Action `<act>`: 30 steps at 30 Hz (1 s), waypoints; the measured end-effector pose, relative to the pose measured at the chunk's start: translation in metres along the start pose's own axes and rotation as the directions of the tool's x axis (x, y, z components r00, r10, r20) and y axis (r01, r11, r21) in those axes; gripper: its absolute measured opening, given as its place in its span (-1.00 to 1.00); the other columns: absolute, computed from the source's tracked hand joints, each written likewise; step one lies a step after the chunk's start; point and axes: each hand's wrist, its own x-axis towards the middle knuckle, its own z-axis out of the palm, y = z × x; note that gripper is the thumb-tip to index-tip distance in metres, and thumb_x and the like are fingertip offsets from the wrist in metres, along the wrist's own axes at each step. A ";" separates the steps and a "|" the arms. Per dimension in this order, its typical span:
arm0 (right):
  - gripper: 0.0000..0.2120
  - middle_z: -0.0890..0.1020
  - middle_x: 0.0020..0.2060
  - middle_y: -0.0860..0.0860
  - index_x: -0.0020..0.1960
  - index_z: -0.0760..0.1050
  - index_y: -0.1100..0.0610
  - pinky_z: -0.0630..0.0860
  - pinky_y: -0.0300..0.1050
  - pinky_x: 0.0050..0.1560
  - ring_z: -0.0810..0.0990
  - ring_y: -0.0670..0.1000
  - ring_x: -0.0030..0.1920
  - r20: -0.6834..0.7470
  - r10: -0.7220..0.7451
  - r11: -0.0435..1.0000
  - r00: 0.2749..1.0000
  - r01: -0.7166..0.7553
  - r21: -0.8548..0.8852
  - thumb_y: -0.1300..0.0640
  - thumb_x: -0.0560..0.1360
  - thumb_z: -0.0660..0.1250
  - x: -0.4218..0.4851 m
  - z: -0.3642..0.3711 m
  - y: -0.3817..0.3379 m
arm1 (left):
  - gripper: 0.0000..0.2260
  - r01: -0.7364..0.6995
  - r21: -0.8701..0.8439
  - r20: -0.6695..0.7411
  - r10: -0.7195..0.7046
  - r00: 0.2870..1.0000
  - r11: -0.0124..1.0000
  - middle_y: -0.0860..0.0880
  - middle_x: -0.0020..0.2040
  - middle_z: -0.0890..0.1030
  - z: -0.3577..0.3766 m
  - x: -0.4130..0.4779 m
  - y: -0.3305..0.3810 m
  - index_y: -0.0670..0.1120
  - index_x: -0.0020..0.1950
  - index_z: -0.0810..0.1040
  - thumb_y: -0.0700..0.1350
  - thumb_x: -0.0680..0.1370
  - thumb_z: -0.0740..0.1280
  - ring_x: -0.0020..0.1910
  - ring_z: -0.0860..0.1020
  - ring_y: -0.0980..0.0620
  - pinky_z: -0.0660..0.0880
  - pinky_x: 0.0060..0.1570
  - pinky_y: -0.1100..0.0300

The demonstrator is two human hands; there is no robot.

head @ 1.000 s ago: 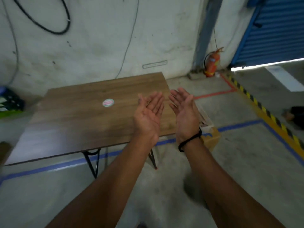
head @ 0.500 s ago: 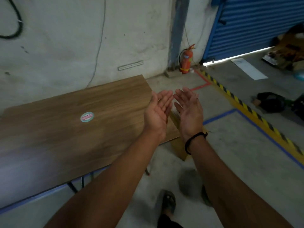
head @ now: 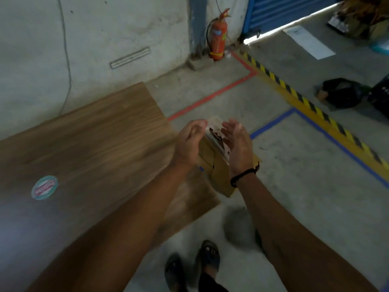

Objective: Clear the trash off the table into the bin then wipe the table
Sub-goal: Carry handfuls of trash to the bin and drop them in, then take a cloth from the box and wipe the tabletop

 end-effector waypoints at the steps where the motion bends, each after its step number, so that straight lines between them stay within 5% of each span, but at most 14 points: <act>1: -0.66 0.58 0.18 0.04 0.30 0.44 0.16 0.49 -0.23 0.18 0.55 -0.04 0.17 -0.021 0.011 0.999 1.000 -0.012 -0.042 0.03 0.66 0.05 0.015 -0.005 0.012 | -0.69 -0.033 0.163 0.043 0.026 0.999 0.986 0.04 -0.03 0.63 -0.003 0.016 -0.017 -0.04 0.08 0.56 0.14 0.52 0.22 -0.01 0.58 0.18 0.48 0.02 0.25; 3: -0.64 0.58 0.18 0.02 0.31 0.45 0.19 0.47 -0.21 0.21 0.54 -0.06 0.18 -0.058 0.040 0.991 0.998 -0.047 -0.126 0.02 0.65 0.09 0.042 -0.015 0.038 | -0.62 -0.122 0.528 0.181 0.029 0.983 0.840 -0.03 0.08 0.64 -0.012 0.046 -0.052 -0.01 0.16 0.56 0.20 0.54 0.19 0.07 0.59 0.02 0.49 0.10 0.09; 5: -0.71 0.60 0.13 -0.02 0.25 0.49 0.17 0.48 -0.26 0.17 0.55 -0.12 0.11 -0.058 0.068 0.978 0.996 -0.078 -0.193 0.04 0.64 0.14 0.070 -0.025 0.072 | -0.61 -0.173 0.816 0.251 -0.068 0.965 0.552 -0.07 0.24 0.58 -0.020 0.068 -0.083 -0.01 0.27 0.52 0.19 0.59 0.16 0.25 0.50 -0.09 0.35 0.30 0.01; 7: -0.70 0.61 0.14 0.03 0.27 0.49 0.19 0.49 -0.35 0.06 0.55 -0.16 0.07 -0.027 0.119 0.941 0.993 -0.121 -0.317 0.06 0.62 0.22 0.098 -0.034 0.113 | -0.54 -0.223 0.935 0.263 -0.117 0.958 0.275 -0.06 0.35 0.51 -0.020 0.075 -0.104 0.00 0.33 0.47 0.23 0.60 0.06 0.41 0.36 -0.06 0.10 0.46 -0.07; 9: -0.61 0.60 0.16 0.08 0.33 0.46 0.19 0.46 -0.25 0.03 0.57 -0.09 0.09 -0.002 0.160 0.860 0.987 -0.141 -0.490 0.00 0.59 0.28 0.125 -0.038 0.151 | -0.40 -0.270 0.953 0.284 -0.098 0.954 0.135 -0.01 0.42 0.45 -0.017 0.077 -0.117 0.02 0.37 0.43 0.33 0.56 -0.09 0.49 0.25 -0.02 0.00 0.49 -0.12; 12: -0.53 0.51 0.30 0.16 0.39 0.38 0.19 0.38 -0.06 0.21 0.46 0.16 0.29 -0.018 0.189 0.653 0.982 -0.140 -0.745 -0.01 0.56 0.31 0.164 -0.038 0.196 | -0.31 -0.281 0.953 0.293 -0.106 0.950 0.116 0.02 0.47 0.38 -0.019 0.078 -0.123 0.04 0.39 0.41 0.38 0.51 -0.18 0.53 0.16 0.00 -0.05 0.51 -0.10; 17: -0.45 0.49 0.27 0.20 0.40 0.32 0.06 0.43 0.15 0.20 0.47 0.25 0.25 -0.133 0.181 0.438 0.974 -0.201 -0.876 -0.09 0.46 0.32 0.230 -0.042 0.249 | -0.26 -0.282 0.952 0.295 -0.108 0.949 0.121 0.02 0.48 0.38 -0.022 0.075 -0.121 0.04 0.39 0.44 0.38 0.49 -0.22 0.54 0.14 0.01 -0.10 0.52 -0.06; 22: -0.48 0.55 0.17 0.18 0.34 0.38 0.04 0.48 0.15 0.16 0.52 0.21 0.11 -0.203 0.331 0.356 0.922 -0.321 -0.878 -0.19 0.48 0.26 0.263 -0.047 0.272 | -0.26 -0.285 0.948 0.304 -0.137 0.943 0.143 0.03 0.49 0.36 -0.023 0.077 -0.120 0.05 0.39 0.44 0.38 0.49 -0.23 0.55 0.12 0.03 -0.13 0.52 -0.03; 26: -0.15 0.53 0.22 0.16 0.37 0.37 0.06 0.44 0.22 0.24 0.49 0.24 0.18 -0.186 0.415 0.332 0.891 -0.338 -0.881 -0.39 0.24 0.00 0.315 -0.075 0.337 | -0.29 -0.272 0.943 0.297 -0.109 0.949 0.193 0.03 0.45 0.42 -0.025 0.076 -0.122 0.04 0.33 0.50 0.37 0.50 -0.20 0.53 0.19 0.03 -0.10 0.52 -0.02; 30: -0.53 0.53 0.17 0.20 0.37 0.38 0.12 0.43 0.20 0.16 0.50 0.27 0.20 -0.187 0.318 0.194 0.930 -0.257 -0.947 -0.13 0.57 0.14 0.293 -0.054 0.300 | -0.28 -0.270 0.939 0.300 -0.123 0.946 0.215 0.04 0.44 0.42 -0.025 0.077 -0.121 0.04 0.30 0.53 0.36 0.50 -0.22 0.52 0.19 0.06 -0.09 0.52 -0.01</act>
